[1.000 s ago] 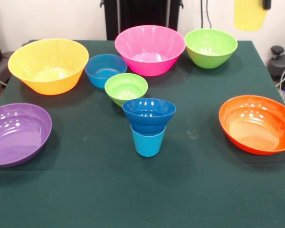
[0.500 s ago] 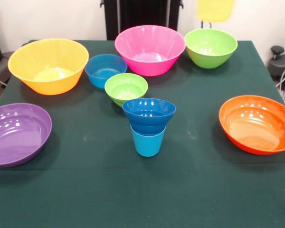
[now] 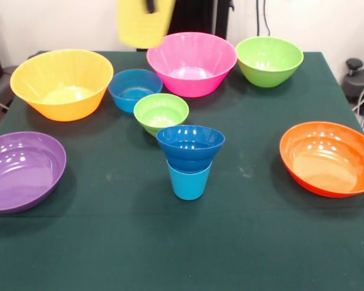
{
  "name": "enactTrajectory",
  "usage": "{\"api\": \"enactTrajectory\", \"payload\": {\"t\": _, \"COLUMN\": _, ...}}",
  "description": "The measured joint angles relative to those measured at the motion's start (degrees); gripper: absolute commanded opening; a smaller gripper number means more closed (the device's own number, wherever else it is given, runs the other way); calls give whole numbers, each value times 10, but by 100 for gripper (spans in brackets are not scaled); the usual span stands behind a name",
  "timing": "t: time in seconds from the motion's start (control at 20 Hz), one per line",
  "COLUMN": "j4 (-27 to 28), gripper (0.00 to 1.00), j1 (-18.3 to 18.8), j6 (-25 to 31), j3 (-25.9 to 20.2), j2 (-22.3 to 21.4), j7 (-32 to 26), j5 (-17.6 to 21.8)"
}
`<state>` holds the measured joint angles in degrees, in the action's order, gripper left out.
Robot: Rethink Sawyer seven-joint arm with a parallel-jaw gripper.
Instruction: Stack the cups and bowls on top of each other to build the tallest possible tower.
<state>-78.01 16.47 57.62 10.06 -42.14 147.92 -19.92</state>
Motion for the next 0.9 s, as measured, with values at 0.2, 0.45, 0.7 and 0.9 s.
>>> {"api": "enactTrajectory", "payload": {"t": 0.2, "j4": 70, "gripper": 0, "j1": 29, "j6": 51, "j3": -7, "j2": 35, "j7": 0, "j5": 22}}
{"api": "enactTrajectory", "payload": {"t": 0.45, "j4": 187, "gripper": 0, "j1": 52, "j6": 117, "j3": -16, "j2": 98, "j7": 0, "j5": 45}}
{"api": "enactTrajectory", "payload": {"t": 0.7, "j4": 269, "gripper": 0, "j1": 53, "j6": 156, "j3": -26, "j2": 144, "j7": 0, "j5": 51}}
{"api": "enactTrajectory", "payload": {"t": 0.9, "j4": 330, "gripper": 0, "j1": 48, "j6": 173, "j3": -33, "j2": 179, "j7": 0, "j5": 54}}
